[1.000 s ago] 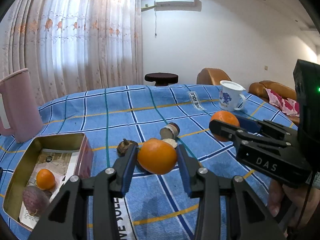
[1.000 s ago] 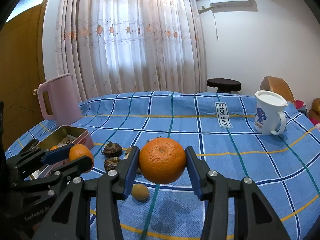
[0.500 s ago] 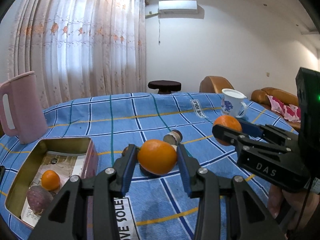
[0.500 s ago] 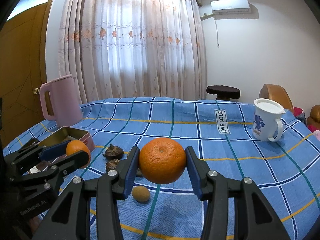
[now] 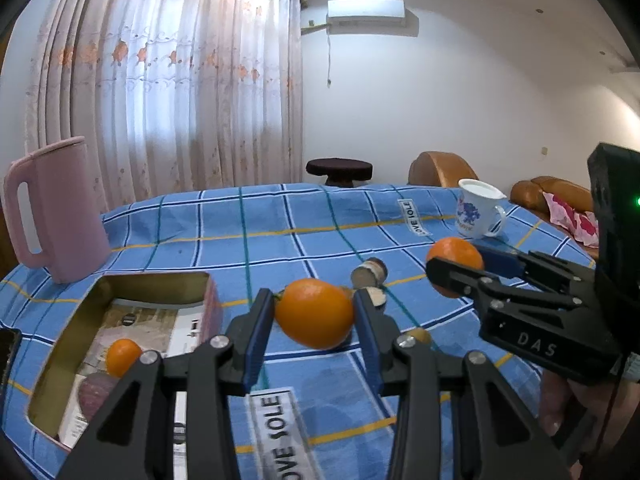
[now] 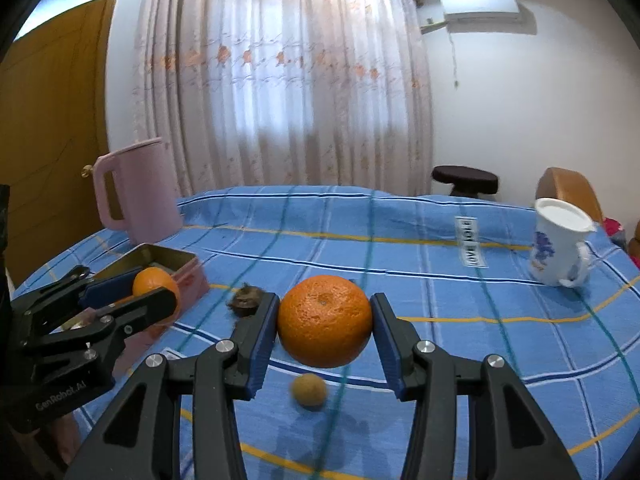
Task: Organize fruits
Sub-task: 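Lift both held oranges and carry them toward the tin, then open the left gripper over the tin while the right releases its orange inside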
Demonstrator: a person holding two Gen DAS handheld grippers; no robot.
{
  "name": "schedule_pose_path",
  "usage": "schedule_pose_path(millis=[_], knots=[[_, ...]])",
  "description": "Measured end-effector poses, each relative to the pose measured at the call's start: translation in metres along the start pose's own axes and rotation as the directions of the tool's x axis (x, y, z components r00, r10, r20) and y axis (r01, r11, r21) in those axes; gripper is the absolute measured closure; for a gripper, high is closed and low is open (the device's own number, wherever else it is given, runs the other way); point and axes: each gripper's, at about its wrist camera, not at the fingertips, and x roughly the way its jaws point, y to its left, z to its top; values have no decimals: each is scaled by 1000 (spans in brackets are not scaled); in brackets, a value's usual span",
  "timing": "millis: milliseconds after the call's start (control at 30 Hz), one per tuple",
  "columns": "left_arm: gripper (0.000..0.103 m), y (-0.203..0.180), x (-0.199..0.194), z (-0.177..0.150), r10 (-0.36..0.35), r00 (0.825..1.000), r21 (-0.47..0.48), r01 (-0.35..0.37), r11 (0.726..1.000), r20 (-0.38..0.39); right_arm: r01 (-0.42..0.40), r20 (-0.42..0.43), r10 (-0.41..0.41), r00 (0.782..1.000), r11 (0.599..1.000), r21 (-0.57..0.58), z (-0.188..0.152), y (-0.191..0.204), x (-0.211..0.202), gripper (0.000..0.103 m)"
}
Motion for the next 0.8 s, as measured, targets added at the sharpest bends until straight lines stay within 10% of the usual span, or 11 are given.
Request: schedule_pose_path(millis=[800], knots=[[61, 157, -5, 0, 224, 965, -122, -241, 963, -136, -313, -120, 296, 948, 936, -158, 31, 150, 62, 55]])
